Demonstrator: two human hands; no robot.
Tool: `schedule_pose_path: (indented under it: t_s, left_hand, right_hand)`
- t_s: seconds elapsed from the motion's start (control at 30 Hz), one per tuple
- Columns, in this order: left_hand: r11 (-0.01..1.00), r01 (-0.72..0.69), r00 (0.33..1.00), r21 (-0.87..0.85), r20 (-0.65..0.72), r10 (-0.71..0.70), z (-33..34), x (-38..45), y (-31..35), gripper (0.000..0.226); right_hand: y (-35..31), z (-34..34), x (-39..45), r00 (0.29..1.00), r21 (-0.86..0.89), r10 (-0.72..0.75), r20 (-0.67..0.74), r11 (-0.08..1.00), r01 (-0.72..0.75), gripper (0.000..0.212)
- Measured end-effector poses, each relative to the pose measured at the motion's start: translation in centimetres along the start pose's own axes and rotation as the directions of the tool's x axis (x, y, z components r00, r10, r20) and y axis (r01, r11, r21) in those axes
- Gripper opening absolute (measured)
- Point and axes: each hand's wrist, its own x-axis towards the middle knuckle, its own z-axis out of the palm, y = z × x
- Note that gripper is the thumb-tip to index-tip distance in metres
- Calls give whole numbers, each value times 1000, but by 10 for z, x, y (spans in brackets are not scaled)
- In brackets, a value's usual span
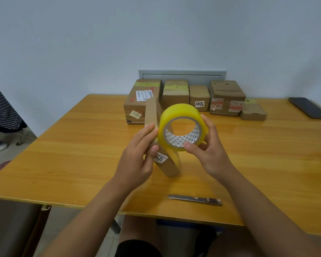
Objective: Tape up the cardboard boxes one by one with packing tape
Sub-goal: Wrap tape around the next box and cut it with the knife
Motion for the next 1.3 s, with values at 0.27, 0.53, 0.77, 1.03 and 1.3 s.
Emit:
schedule_pose_path:
  t_s: [0.27, 0.53, 0.77, 1.03, 1.3]
  left_hand:
    - [912, 381, 922, -154, 132, -363, 37, -34, 9, 39]
    - [689, 662, 737, -294, 424, -527, 42, -14, -4, 106]
    - [685, 670, 710, -287, 519, -476, 48, -1, -15, 122]
    - [926, 311, 830, 216, 413, -375, 48, -11, -17, 76]
    - [936, 145, 851, 320, 443, -283, 55, -15, -14, 73]
  right_hand:
    - [4, -3, -1, 999, -164, -26, 45, 986, 33, 78]
    - [18, -8, 2, 998, -274, -26, 64, 961, 43, 70]
    - [21, -9, 5, 997, -301, 12, 78, 953, 12, 77]
    - [19, -25, 5, 999, -331, 32, -1, 943, -30, 75]
    - [20, -68, -8, 974, -296, 77, -211, 945, -139, 70]
